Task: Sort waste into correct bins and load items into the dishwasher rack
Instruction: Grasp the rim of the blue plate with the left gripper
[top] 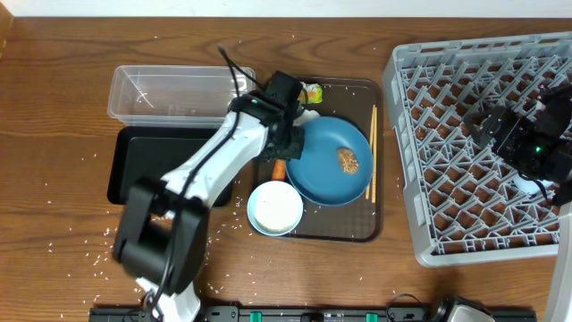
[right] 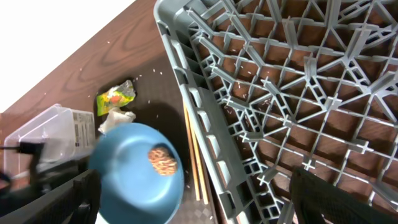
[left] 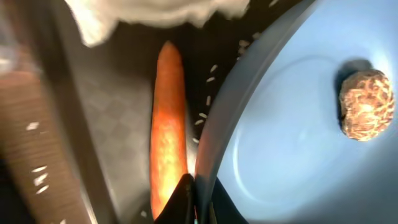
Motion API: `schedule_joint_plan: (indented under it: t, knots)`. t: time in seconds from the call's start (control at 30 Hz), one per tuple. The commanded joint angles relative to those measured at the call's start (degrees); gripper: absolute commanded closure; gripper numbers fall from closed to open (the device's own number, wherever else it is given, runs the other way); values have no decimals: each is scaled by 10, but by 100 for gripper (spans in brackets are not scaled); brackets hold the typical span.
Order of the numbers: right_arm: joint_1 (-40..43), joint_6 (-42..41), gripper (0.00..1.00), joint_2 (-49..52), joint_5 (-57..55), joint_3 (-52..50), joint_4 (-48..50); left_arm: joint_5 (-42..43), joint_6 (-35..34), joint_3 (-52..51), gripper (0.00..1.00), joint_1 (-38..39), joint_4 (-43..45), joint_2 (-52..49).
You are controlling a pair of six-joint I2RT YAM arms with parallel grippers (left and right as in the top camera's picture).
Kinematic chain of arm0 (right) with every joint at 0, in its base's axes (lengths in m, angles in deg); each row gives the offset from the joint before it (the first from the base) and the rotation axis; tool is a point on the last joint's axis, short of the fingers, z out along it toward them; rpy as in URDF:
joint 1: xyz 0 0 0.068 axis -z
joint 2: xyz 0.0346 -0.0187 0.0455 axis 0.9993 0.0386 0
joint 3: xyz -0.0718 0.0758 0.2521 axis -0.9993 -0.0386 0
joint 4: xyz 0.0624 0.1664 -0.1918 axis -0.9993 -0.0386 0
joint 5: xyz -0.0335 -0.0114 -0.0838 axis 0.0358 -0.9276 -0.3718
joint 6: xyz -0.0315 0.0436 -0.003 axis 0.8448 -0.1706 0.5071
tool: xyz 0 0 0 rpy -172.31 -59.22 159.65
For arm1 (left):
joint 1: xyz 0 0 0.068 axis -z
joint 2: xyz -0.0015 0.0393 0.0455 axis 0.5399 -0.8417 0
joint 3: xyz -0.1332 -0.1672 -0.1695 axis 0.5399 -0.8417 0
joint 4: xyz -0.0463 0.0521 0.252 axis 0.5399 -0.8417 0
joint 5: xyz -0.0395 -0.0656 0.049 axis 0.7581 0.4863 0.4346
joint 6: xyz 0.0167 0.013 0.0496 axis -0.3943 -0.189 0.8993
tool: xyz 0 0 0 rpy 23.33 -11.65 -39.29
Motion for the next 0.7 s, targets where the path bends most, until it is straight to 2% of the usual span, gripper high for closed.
schedule_joint_plan:
  t: [0.0, 0.07, 0.2, 0.53, 0.67]
  knots:
    - [-3, 8, 11, -2, 0, 6, 0, -12, 1, 4, 94, -2, -11, 21]
    - [-3, 8, 10, -2, 0, 6, 0, -29, 1, 5, 94, -3, -33, 25]
    - [-3, 8, 10, -2, 0, 6, 0, -121, 1, 16, 94, -4, -83, 63]
    - [-3, 8, 10, -2, 0, 6, 2, -325, -7, 27, 94, -5, -195, 251]
    - [-3, 8, 10, -2, 0, 6, 2, -452, -22, 27, 94, -7, -263, 304]
